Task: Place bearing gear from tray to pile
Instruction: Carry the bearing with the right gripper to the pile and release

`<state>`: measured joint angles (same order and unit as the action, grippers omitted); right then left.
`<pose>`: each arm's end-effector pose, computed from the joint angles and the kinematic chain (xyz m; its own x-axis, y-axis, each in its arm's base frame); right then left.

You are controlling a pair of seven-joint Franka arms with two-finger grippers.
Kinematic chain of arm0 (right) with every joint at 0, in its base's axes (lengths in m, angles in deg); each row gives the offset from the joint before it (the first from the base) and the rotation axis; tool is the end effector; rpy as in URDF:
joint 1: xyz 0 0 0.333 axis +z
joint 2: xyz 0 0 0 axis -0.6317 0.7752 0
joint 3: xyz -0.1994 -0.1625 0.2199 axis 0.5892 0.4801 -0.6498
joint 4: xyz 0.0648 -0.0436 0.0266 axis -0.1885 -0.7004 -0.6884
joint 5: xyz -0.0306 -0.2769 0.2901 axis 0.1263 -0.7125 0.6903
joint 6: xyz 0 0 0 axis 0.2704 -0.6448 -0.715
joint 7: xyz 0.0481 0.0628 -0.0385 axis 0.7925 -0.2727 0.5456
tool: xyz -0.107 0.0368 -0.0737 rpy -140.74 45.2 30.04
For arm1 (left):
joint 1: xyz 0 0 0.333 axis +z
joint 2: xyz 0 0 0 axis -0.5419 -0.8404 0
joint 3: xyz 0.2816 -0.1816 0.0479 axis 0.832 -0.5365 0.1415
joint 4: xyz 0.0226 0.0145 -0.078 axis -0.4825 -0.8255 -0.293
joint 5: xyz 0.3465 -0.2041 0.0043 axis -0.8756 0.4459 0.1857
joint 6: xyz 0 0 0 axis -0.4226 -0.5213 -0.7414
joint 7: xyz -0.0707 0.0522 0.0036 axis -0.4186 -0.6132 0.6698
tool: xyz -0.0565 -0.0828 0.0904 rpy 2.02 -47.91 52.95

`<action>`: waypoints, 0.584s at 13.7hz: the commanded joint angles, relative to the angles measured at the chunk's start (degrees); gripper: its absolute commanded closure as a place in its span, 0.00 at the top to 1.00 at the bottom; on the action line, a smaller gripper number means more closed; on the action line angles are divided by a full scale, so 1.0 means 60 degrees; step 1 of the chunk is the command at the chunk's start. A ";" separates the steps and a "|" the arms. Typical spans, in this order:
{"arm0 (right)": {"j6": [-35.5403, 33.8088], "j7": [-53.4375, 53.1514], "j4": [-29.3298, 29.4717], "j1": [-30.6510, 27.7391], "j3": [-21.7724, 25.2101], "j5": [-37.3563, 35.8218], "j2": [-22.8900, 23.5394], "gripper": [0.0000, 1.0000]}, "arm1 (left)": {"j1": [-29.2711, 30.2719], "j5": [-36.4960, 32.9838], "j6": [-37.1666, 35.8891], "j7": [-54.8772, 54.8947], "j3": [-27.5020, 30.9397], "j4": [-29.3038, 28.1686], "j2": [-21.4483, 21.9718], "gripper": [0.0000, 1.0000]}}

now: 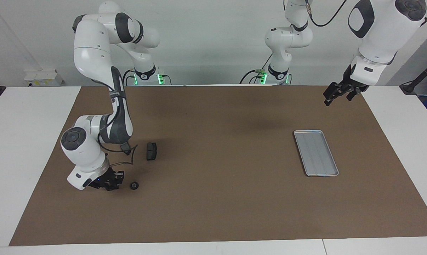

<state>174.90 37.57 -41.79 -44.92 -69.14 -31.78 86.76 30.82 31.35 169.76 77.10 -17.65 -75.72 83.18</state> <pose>0.7409 -0.0332 0.2768 0.9777 0.2015 0.0595 0.1993 -0.9791 0.0407 0.5564 -0.0230 0.5897 0.9869 0.1588 -0.0296 0.1585 -0.9873 -0.0112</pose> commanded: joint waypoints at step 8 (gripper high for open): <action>-0.2553 0.0073 -0.0132 0.0401 -0.0220 -0.0014 -0.2507 1.00 | -0.0049 0.0076 -0.0064 0.0067 0.0043 -0.0106 0.0118 1.00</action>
<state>162.14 37.57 -41.16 -42.89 -70.23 -31.78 75.67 30.82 31.35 169.76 77.11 -17.65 -75.72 83.18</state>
